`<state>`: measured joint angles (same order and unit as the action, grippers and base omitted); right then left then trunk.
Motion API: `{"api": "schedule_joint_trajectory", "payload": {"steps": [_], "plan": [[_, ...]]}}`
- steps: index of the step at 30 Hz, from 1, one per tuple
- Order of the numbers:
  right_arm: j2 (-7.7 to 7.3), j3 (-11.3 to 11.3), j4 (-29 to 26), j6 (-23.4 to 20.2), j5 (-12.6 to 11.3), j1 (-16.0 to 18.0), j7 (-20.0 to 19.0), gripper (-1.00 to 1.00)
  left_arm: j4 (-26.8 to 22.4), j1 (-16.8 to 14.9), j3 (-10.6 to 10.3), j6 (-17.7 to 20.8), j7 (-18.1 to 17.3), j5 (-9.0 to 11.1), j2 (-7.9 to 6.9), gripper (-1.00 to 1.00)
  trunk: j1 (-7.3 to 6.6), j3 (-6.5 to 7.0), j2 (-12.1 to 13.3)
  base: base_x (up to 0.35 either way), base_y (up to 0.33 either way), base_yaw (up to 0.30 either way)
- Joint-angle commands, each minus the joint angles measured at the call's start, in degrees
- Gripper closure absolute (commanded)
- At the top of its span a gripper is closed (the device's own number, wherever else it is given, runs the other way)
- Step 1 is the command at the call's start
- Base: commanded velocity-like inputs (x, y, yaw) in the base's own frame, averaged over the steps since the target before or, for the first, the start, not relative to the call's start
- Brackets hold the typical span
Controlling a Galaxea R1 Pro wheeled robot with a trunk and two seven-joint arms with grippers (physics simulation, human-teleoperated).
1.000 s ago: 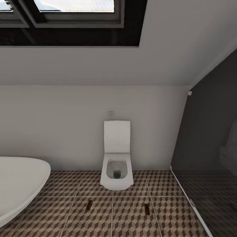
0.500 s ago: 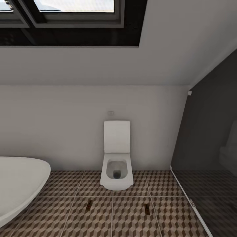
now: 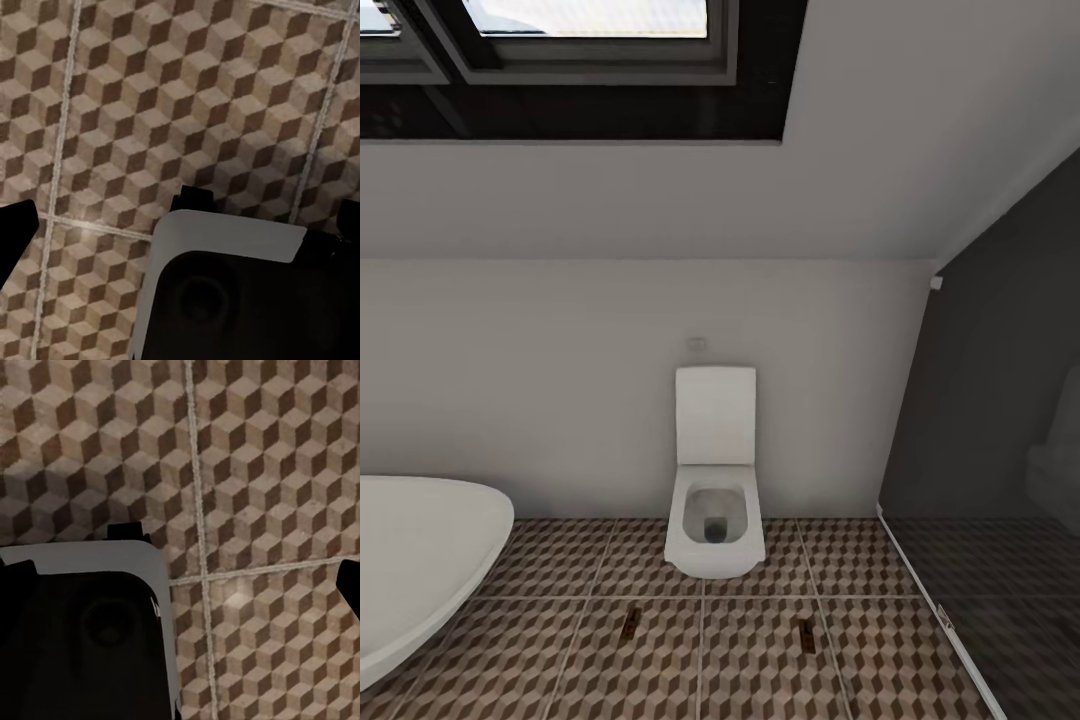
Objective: Take the four mousetraps from the cabinet in the bathroom and place them on the bathroom floor. Make sure all four end up on the same floor surface, and ensure that at least two of them are either under or directly next to the same bathroom sink.
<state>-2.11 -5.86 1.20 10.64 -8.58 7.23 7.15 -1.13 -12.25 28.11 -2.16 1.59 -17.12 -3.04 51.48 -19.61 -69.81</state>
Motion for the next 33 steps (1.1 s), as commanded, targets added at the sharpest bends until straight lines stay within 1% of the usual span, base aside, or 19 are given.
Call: {"api": "schedule_joint_trajectory", "payload": {"steps": [1,4,6,8,11,13,15,18,21,23,30,33], "plan": [[0.05,-0.47,0.11,0.28,-0.59,0.06,0.05,-1.00,-0.03,-0.05,0.55,-0.24,0.20,-0.52,0.04,-1.00,0.00,-0.06,-0.04,0.000,0.000,0.000],[0.09,-0.44,0.08,0.31,-0.61,0.06,0.05,-1.00,-0.16,-0.05,0.62,-0.21,0.23,-0.52,0.23,-1.00,0.00,-0.06,-0.04,0.000,0.000,0.000],[0.12,-0.45,0.06,0.32,-0.64,0.06,0.05,-1.00,-0.19,-0.05,0.54,-0.02,0.19,-0.73,0.91,-1.00,0.00,-0.06,-0.04,0.000,0.000,0.000],[0.13,-0.46,0.05,0.33,-0.69,0.06,0.05,-1.00,-0.19,-0.05,0.55,-0.06,-0.03,-0.62,2.43,-1.00,0.00,-0.06,-0.04,0.000,0.000,0.000],[0.11,-0.45,0.04,0.34,-0.71,0.06,0.05,-1.00,-0.36,-0.05,0.61,-0.15,-0.23,-0.60,5.11,-1.00,0.00,-0.06,-0.04,0.000,0.000,0.000],[0.10,-0.44,0.03,0.34,-0.74,0.06,0.05,-1.00,-0.68,-0.05,0.52,-0.25,-0.29,-0.82,6.48,-1.00,0.00,-0.06,-0.04,0.000,0.000,0.000],[0.07,-0.50,0.03,0.35,-0.75,0.06,0.05,-1.00,-1.11,-0.05,0.45,-0.43,-0.32,-0.87,7.35,-1.00,0.00,-0.06,-0.04,0.000,0.000,0.000],[0.04,-0.57,0.03,0.35,-0.74,0.06,0.05,-1.00,-1.62,-0.05,0.57,-0.68,-0.34,-0.69,8.03,-1.00,0.00,-0.06,-0.04,0.000,0.000,0.000],[0.02,-0.58,0.03,0.35,-0.69,0.06,0.05,-1.00,-1.78,-0.05,0.55,-0.76,-0.33,-0.72,8.06,-1.00,0.00,-0.06,-0.04,0.000,0.000,0.000],[0.00,-0.56,0.00,0.35,-0.67,0.03,0.05,-1.00,-1.74,-0.05,0.46,-0.69,-0.21,-0.80,7.70,-1.00,0.00,-0.06,-0.04,0.000,0.000,0.000],[0.02,-0.50,-0.05,0.34,-0.60,0.06,0.05,-1.00,-1.46,-0.05,0.33,-0.84,0.09,-0.63,4.55,-1.00,0.00,-0.06,-0.04,0.000,0.000,0.000],[0.05,-0.49,-0.06,0.35,-0.64,0.06,0.05,-1.00,-1.55,-0.05,0.30,-0.87,0.13,-0.82,3.57,-1.00,0.00,-0.06,-0.04,0.000,0.000,0.000]]}}
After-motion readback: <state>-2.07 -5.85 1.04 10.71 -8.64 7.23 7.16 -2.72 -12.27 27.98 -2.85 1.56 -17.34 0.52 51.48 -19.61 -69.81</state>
